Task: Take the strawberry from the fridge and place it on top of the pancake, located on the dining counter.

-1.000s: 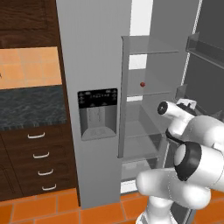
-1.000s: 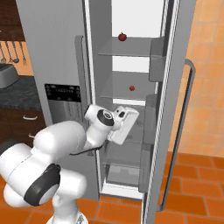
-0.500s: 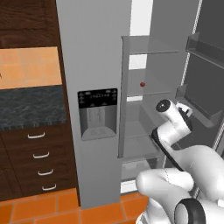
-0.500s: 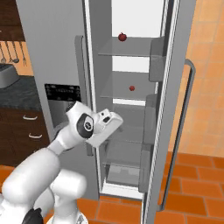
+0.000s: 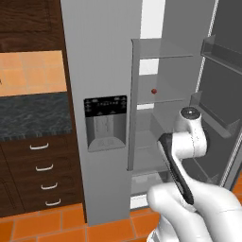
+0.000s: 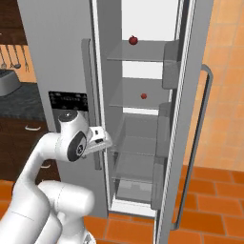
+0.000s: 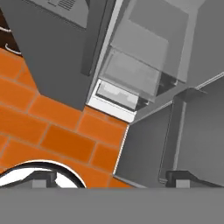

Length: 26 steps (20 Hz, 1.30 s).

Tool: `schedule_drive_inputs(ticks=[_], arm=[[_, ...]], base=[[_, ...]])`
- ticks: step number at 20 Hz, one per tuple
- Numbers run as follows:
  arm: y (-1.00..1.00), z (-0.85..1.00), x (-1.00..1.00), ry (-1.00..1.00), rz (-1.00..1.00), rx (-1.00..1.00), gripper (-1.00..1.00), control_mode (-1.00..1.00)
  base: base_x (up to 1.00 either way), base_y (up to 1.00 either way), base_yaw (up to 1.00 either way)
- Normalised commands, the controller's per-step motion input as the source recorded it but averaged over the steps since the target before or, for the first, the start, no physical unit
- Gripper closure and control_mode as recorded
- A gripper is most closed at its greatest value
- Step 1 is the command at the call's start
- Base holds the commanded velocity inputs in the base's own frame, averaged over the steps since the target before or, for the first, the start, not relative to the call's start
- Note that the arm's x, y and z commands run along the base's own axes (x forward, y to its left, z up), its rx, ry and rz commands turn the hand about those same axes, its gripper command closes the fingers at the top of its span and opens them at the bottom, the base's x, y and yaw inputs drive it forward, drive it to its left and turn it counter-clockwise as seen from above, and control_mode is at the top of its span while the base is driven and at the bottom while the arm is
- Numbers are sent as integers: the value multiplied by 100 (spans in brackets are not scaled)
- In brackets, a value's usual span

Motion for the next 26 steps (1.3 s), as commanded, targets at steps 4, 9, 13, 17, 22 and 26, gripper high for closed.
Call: schedule_drive_inputs(ticks=[4,9,13,17,22,26], arm=[[46,73,-75,0,-27,55,-100,-100],[16,92,-89,0,-30,36,-100,-100],[0,90,-56,0,-12,-2,-100,-100],[10,29,-23,15,-14,-24,-100,-100],[2,-25,0,19,-7,-4,-100,-100],[0,-40,0,9,0,-1,-100,-100]], base=[[0,0,0],[0,0,0],[0,0,0],[0,0,0],[0,0,0],[0,0,0]])
